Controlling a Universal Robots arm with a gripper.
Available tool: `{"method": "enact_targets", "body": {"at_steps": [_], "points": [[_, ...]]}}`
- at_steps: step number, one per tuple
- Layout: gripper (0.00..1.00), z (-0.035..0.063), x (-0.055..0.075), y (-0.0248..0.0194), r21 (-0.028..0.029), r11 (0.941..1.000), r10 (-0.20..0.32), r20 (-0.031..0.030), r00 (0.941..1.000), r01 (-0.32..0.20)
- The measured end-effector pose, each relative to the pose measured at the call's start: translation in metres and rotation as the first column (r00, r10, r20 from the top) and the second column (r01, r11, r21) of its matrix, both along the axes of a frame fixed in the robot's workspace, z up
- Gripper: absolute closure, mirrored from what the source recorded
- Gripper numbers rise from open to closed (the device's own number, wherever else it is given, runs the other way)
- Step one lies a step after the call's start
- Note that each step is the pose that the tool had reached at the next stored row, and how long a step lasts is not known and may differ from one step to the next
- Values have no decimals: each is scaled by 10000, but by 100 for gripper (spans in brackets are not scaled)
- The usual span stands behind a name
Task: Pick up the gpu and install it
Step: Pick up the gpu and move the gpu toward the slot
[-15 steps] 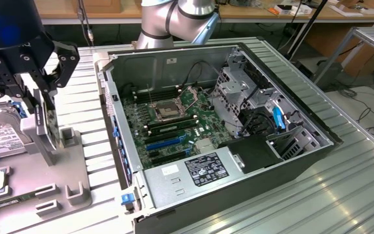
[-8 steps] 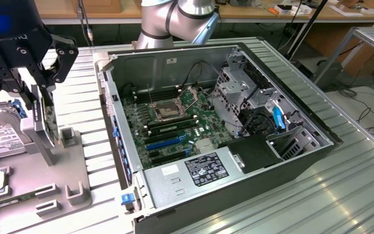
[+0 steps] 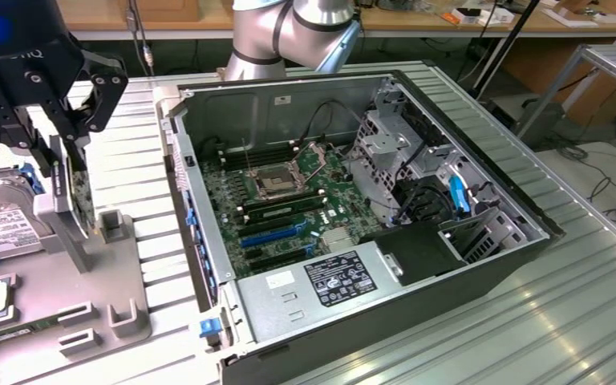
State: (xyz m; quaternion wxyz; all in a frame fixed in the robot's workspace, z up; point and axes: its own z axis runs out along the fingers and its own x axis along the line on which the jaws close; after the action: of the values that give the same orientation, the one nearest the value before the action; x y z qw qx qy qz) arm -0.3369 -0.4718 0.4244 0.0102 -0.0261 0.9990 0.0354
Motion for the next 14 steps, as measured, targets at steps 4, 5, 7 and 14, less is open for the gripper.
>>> {"method": "enact_targets", "body": {"at_steps": [4,5,7,14], "points": [[73,0,0,0,-1,10000,0,-1,10000,0],[73,1,2,0,-1,10000,0,-1,10000,0],[73,1,17,0,-1,10000,1,-1,10000,-1],[73,1,76,2,-1,10000,0,-1,10000,0]]}}
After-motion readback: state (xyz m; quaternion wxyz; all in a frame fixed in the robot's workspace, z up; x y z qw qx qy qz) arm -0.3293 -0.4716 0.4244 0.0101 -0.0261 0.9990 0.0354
